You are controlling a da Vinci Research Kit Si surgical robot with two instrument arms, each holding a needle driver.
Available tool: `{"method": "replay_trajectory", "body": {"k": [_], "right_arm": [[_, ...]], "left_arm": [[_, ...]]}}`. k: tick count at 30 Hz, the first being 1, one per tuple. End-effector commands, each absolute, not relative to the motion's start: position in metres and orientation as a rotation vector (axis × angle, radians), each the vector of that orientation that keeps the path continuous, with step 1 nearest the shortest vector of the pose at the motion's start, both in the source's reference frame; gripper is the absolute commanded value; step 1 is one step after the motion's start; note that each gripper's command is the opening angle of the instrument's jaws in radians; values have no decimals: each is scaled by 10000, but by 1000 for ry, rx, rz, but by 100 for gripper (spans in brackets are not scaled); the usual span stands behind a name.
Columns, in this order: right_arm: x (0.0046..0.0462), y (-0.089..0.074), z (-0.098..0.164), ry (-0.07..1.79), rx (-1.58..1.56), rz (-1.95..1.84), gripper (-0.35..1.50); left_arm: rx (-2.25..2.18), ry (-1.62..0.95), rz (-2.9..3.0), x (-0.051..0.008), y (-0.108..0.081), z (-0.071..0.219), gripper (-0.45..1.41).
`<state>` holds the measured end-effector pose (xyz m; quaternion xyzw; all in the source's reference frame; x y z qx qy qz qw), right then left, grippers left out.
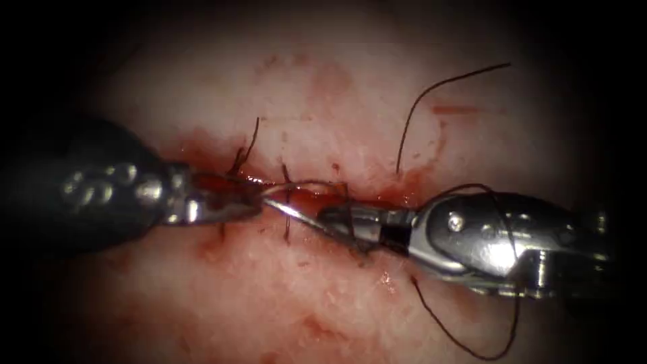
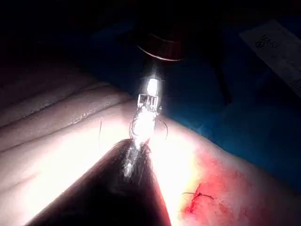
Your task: Wound Closure
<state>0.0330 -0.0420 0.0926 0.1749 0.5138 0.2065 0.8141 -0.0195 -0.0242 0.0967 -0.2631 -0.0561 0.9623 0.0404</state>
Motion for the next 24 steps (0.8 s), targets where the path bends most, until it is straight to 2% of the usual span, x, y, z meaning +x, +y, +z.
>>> {"method": "replay_trajectory", "body": {"k": [1, 2, 3, 4, 10, 24], "right_arm": [[341, -422, 933, 1095, 364, 445, 27], [344, -423, 934, 1091, 351, 452, 64], [346, -425, 936, 1089, 344, 455, 81], [351, -428, 940, 1079, 345, 456, 106], [356, -439, 947, 1046, 370, 449, 115], [352, -451, 948, 1025, 423, 432, 106]], "left_arm": [[-821, -195, 2939, -201, -243, 968, -45], [-828, -205, 2936, -202, -244, 966, -45], [-836, -218, 2933, -203, -245, 964, -45], [-849, -235, 2931, -206, -248, 960, -45], [-848, -239, 2940, -205, -245, 954, -45], [-648, -41, 3003, -187, -195, 968, -45]]}}
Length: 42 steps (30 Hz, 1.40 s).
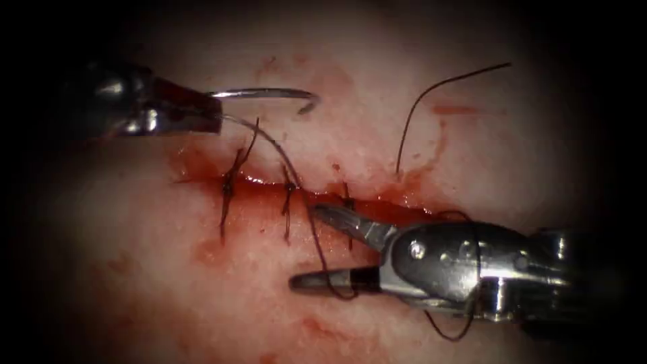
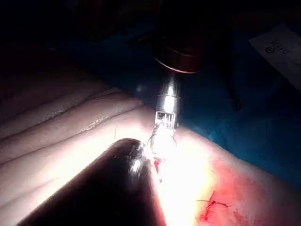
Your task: Wound Closure
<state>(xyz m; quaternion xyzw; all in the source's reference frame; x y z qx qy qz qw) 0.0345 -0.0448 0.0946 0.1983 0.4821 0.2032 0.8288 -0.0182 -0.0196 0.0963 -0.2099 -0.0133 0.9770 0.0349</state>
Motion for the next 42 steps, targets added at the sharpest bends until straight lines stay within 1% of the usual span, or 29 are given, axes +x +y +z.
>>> {"method": "replay_trajectory", "body": {"k": [1, 13, 23, 30, 42], "right_arm": [[353, -451, 948, 1027, 426, 429, 106], [360, -460, 939, 1043, 473, 397, 91], [370, -461, 932, 1116, 488, 401, 89], [373, -454, 916, 1197, 490, 412, 89], [363, -431, 894, 1405, 450, 538, 81]], "left_arm": [[-645, -33, 3012, -190, -195, 969, -45], [-571, 97, 3043, -213, -178, 979, -45], [-602, 119, 3030, -245, -188, 1042, -45], [-573, 142, 3046, -249, -190, 1105, -45], [-621, 28, 3034, -264, -210, 1143, -45]]}}
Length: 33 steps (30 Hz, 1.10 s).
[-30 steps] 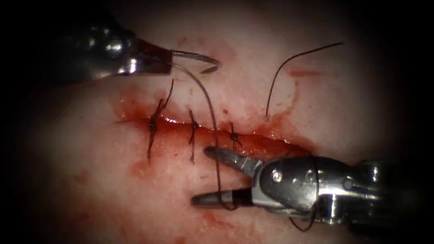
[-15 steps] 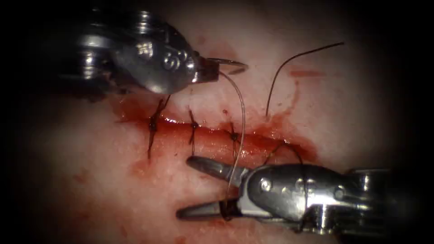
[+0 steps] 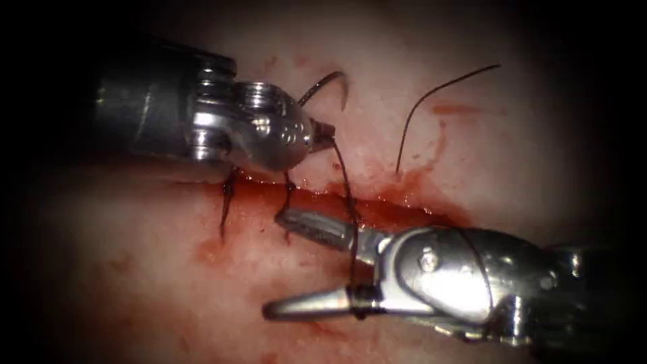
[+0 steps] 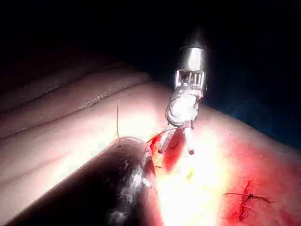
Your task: Wound Closure
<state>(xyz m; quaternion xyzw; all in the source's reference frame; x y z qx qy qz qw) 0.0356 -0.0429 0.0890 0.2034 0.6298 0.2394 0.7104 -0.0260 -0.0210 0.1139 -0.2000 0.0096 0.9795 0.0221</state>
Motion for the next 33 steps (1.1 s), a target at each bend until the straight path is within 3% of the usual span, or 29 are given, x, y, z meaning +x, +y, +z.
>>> {"method": "replay_trajectory", "body": {"k": [1, 16, 33], "right_arm": [[362, -429, 894, 1418, 454, 555, 81], [297, -386, 904, 1508, 268, 875, 66], [258, -378, 938, 1309, 49, 993, 68]], "left_arm": [[-623, 25, 3033, -264, -211, 1141, -45], [-664, -32, 3019, -258, -253, 1111, -45], [-683, -55, 3029, -271, -283, 1083, -45]]}}
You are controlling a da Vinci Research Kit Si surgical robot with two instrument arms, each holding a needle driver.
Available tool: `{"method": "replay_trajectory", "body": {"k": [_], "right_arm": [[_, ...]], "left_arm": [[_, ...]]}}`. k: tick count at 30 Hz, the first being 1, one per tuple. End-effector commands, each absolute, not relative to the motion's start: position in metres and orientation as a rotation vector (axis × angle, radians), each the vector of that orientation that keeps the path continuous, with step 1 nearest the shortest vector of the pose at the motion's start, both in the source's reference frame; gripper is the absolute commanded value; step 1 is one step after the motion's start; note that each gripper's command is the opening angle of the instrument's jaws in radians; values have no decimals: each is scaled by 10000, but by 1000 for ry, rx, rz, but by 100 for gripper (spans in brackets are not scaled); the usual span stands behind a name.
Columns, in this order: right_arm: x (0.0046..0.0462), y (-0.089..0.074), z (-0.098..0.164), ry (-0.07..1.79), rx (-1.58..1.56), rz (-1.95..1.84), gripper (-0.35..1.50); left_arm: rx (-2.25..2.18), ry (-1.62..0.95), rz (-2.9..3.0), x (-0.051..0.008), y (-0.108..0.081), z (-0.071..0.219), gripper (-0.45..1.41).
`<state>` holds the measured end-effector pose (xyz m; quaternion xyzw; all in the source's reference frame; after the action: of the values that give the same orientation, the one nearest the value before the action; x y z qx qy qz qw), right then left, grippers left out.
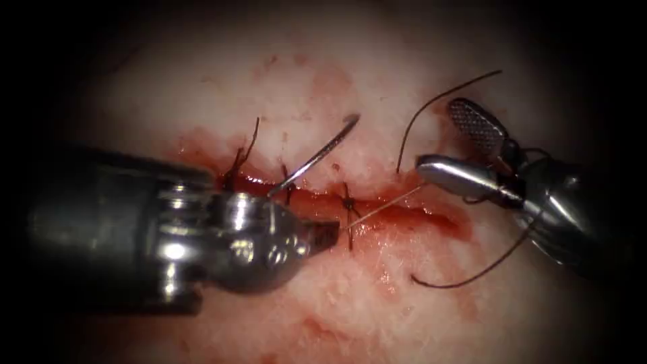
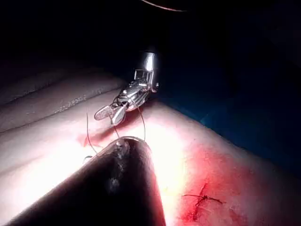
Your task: Wound Closure
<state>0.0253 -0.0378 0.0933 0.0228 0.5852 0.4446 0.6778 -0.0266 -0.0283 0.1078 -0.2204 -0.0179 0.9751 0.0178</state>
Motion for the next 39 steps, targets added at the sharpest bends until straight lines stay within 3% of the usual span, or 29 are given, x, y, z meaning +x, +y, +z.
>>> {"method": "replay_trajectory", "body": {"k": [1, 27, 39], "right_arm": [[257, -379, 938, 1300, 46, 986, 68], [242, -375, 968, 1169, -46, 1111, 69], [249, -349, 985, 1216, -44, 1194, 71]], "left_arm": [[-683, -55, 3029, -270, -284, 1082, -45], [-689, -68, 3048, -265, -299, 1053, -45], [-702, -64, 3046, -263, -292, 1052, -45]]}}
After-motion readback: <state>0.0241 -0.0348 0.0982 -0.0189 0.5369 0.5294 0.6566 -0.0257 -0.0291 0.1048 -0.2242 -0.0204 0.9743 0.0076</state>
